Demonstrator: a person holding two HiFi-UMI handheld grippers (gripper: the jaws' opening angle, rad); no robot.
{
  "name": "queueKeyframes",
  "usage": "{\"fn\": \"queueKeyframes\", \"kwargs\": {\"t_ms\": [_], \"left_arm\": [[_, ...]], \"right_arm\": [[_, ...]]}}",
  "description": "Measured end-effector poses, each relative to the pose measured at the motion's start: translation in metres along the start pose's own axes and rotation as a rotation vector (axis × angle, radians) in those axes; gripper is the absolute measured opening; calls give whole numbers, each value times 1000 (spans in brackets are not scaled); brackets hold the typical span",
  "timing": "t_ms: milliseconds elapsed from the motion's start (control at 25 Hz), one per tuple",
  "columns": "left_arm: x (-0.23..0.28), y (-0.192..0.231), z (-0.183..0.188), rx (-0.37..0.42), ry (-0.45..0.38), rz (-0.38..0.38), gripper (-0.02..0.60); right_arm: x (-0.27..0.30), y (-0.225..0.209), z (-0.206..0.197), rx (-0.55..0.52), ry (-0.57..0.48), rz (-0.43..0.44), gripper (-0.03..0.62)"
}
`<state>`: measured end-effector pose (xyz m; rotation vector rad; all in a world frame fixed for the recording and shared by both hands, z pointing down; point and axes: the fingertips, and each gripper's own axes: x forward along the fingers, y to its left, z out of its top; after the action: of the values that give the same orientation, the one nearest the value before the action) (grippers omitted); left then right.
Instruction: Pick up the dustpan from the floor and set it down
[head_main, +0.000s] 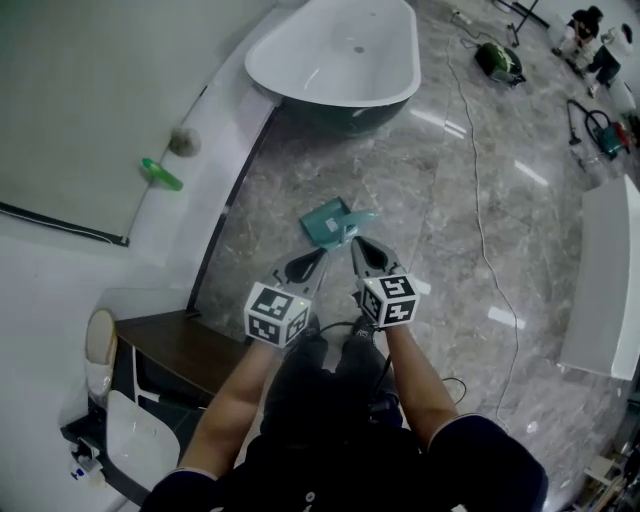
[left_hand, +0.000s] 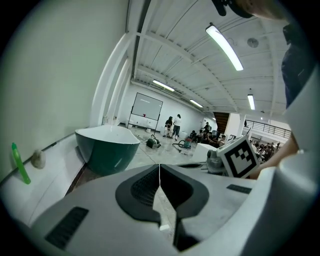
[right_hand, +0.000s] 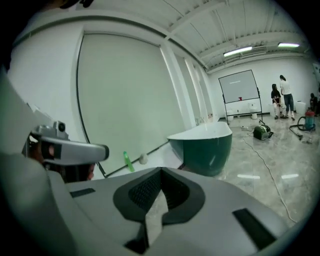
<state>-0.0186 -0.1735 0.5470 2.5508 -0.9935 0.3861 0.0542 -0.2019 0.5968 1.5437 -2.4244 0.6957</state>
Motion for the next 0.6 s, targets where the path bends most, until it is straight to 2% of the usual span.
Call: {"fn": "queueKeyframes", "kwargs": {"t_ms": [320, 600], "left_arm": [[-32, -24, 52, 11, -86, -39, 14], [-54, -35, 80, 54, -134, -69, 14]], "right_arm": [[-58, 63, 110, -1, -216, 155, 7], [-83, 94, 139, -31, -279, 208, 7]]}}
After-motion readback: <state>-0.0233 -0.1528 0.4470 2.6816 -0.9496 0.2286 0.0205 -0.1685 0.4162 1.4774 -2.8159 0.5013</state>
